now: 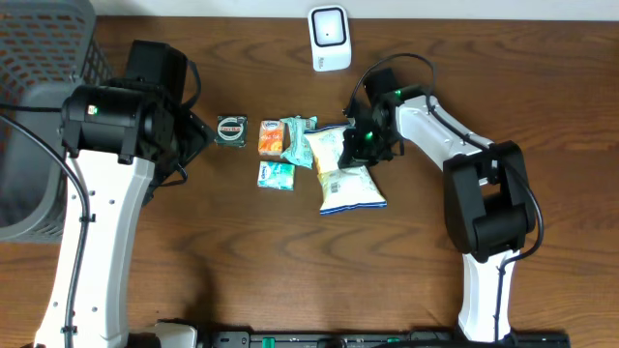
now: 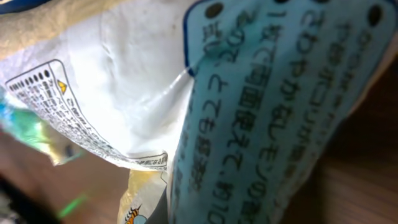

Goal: Scan the item barcode

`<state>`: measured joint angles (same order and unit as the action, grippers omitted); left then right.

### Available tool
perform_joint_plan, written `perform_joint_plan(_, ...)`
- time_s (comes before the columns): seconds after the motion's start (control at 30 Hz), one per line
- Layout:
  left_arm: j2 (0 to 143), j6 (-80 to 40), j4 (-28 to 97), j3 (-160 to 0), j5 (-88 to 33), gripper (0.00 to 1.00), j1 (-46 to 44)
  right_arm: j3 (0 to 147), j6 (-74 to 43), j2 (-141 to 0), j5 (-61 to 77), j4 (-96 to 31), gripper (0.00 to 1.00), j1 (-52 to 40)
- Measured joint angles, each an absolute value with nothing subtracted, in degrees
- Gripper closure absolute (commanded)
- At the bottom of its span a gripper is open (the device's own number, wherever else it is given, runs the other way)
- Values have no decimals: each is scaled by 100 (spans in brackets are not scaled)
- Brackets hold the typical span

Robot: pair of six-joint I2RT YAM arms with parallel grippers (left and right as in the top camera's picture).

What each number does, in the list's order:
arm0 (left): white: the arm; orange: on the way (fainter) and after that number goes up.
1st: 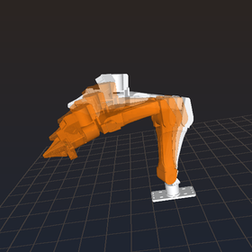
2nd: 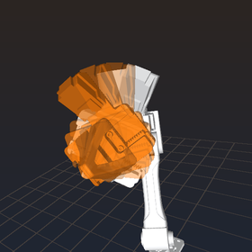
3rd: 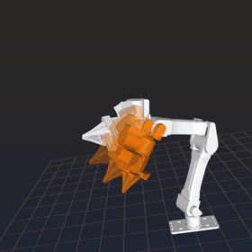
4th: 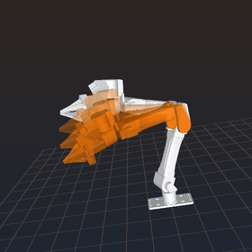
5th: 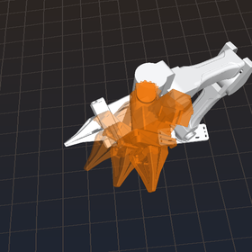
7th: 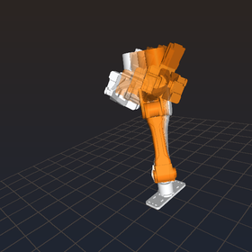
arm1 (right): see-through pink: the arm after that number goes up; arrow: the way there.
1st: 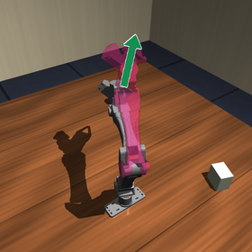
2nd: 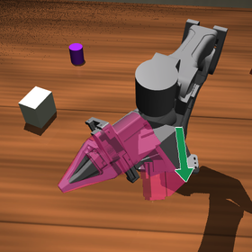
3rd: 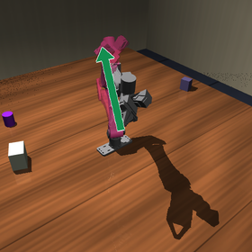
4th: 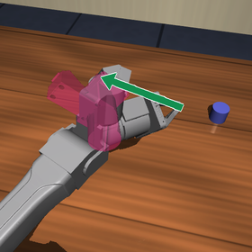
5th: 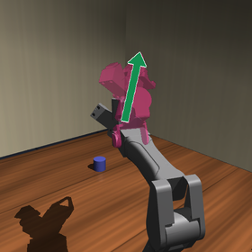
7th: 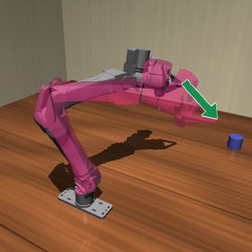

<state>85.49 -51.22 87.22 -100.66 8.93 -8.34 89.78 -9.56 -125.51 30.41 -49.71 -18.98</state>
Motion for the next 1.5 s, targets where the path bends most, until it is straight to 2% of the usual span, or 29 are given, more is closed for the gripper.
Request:
perform_joint_plan(0.17,8549,-5122,8724,-10066,893,2,-834,8766,-888,-12239,3688,-4790,99,-1601)
perform_joint_plan(0.33,8549,-5120,8722,-10066,893,2,-834,8726,-849,-10847,3879,-4198,99,-1223)
perform_joint_plan(0.63,8549,-5120,8722,-10066,893,2,-834,8785,-827,-8934,3944,-3269,99,-1332)
perform_joint_plan(0.83,8549,-5122,8722,-10066,893,2,-834,8790,-819,-8781,3964,-2842,99,-1479)
perform_joint_plan(1.5,8549,-5120,8722,-10066,893,2,-834,8790,-823,-8781,3881,-2871,99,-1673)
